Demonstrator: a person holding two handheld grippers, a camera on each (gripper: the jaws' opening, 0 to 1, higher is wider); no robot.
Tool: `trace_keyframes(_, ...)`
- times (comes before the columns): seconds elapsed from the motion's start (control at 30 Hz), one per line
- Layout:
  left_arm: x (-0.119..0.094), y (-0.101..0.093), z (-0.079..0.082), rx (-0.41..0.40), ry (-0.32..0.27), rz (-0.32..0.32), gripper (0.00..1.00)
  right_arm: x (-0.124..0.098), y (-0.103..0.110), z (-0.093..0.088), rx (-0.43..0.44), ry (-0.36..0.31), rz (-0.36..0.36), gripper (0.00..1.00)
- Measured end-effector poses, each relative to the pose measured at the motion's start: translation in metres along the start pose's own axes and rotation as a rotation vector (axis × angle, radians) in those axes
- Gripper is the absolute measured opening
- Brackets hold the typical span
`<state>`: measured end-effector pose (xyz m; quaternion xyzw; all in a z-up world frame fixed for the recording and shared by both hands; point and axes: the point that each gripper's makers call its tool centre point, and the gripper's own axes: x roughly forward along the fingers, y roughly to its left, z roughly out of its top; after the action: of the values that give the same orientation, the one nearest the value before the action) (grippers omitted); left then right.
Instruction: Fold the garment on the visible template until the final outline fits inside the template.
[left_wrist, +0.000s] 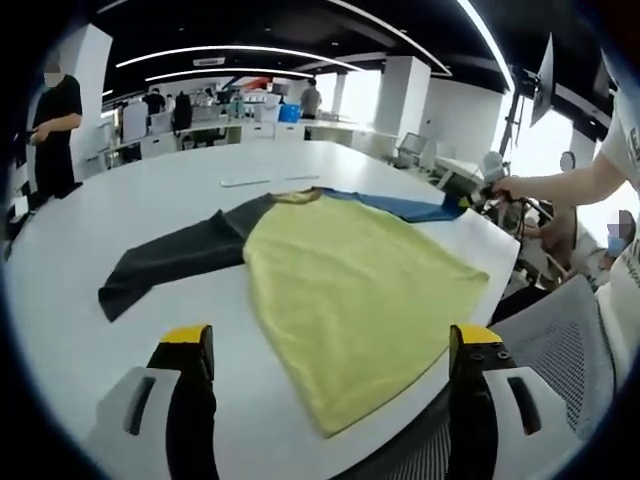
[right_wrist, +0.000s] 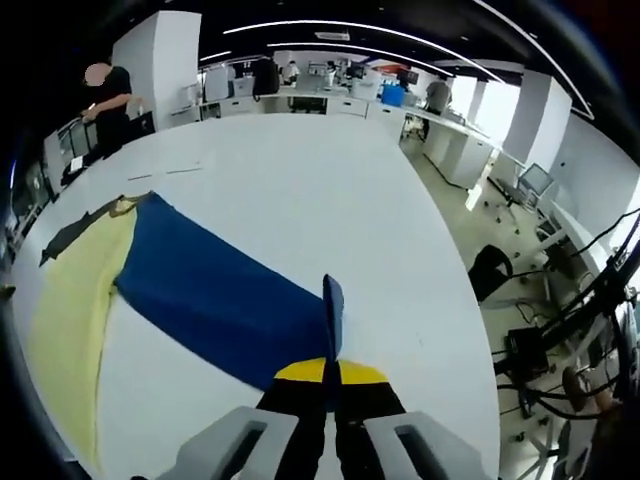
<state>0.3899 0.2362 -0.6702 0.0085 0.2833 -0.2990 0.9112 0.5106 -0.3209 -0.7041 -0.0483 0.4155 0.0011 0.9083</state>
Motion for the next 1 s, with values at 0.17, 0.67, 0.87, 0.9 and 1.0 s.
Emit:
trace_keyframes(0.17, 0.000, -0.002, 0.000, 0.000, 0.001, -0.006, 0.94, -0.003, 0.009, 0.011, -0.011, -0.004, 0.018, 0.00)
trace_keyframes(0.67, 0.002, -0.001, 0.002, -0.045, -0.019, -0.031, 0.94, 0.015, 0.011, 0.041, 0.129, -0.020, 0.090, 0.00)
trace_keyframes(0.87, 0.002, -0.002, 0.003, -0.047, -0.022, -0.037, 0.92, 0.016, 0.017, 0.056, 0.075, -0.018, 0.102, 0.00)
trace_keyframes(0.9, 0.001, -0.001, 0.003, -0.048, -0.023, -0.036, 0.91, 0.015, 0.022, 0.057, 0.068, -0.019, 0.102, 0.00)
trace_keyframes(1.0, 0.001, -0.002, 0.004, -0.056, -0.026, -0.041, 0.92, 0.016, 0.030, 0.066, 0.043, -0.023, 0.112, 0.00)
